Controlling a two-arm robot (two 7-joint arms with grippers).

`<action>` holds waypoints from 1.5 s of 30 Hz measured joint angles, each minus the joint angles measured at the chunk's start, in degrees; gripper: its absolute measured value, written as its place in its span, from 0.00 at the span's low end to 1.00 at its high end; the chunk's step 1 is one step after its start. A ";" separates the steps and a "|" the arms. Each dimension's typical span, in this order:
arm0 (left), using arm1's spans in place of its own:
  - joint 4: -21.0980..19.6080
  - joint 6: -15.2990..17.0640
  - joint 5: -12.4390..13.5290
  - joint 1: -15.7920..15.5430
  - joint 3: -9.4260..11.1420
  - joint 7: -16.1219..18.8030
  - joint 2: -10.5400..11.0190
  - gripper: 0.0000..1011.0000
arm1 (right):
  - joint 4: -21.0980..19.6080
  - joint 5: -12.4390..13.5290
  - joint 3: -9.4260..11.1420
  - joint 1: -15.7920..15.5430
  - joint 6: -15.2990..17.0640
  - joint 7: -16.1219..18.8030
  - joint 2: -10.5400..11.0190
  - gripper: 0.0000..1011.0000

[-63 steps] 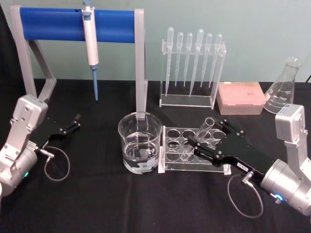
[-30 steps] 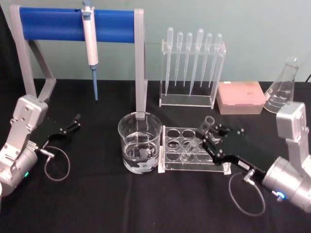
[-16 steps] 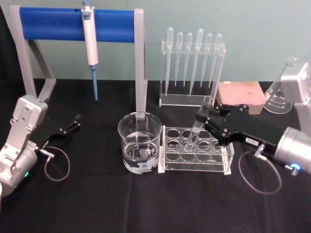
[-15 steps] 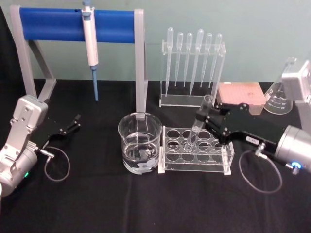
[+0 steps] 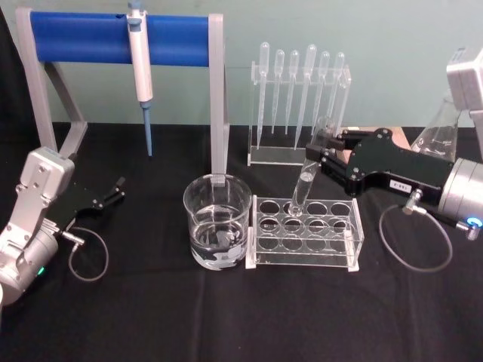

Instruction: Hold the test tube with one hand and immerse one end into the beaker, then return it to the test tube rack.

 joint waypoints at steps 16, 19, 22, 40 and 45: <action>0.00 0.00 0.00 0.00 0.00 0.00 0.00 0.99 | -0.80 2.12 -1.47 3.52 2.79 -1.70 1.81 0.22; 0.00 0.00 0.00 0.00 0.00 0.00 0.00 0.99 | -0.82 2.31 -1.62 3.69 3.01 -1.80 1.89 0.22; 0.00 0.00 0.00 0.00 0.00 0.00 0.00 0.99 | -0.82 2.28 -1.58 3.63 3.00 -1.79 1.87 0.22; 0.00 0.00 0.00 0.00 0.00 0.00 0.00 0.99 | -0.73 2.05 -1.37 3.39 2.71 -1.74 1.74 0.22; 0.00 0.00 0.00 0.00 0.00 0.00 0.00 0.99 | -0.71 2.03 -1.34 3.37 2.69 -1.74 1.72 0.22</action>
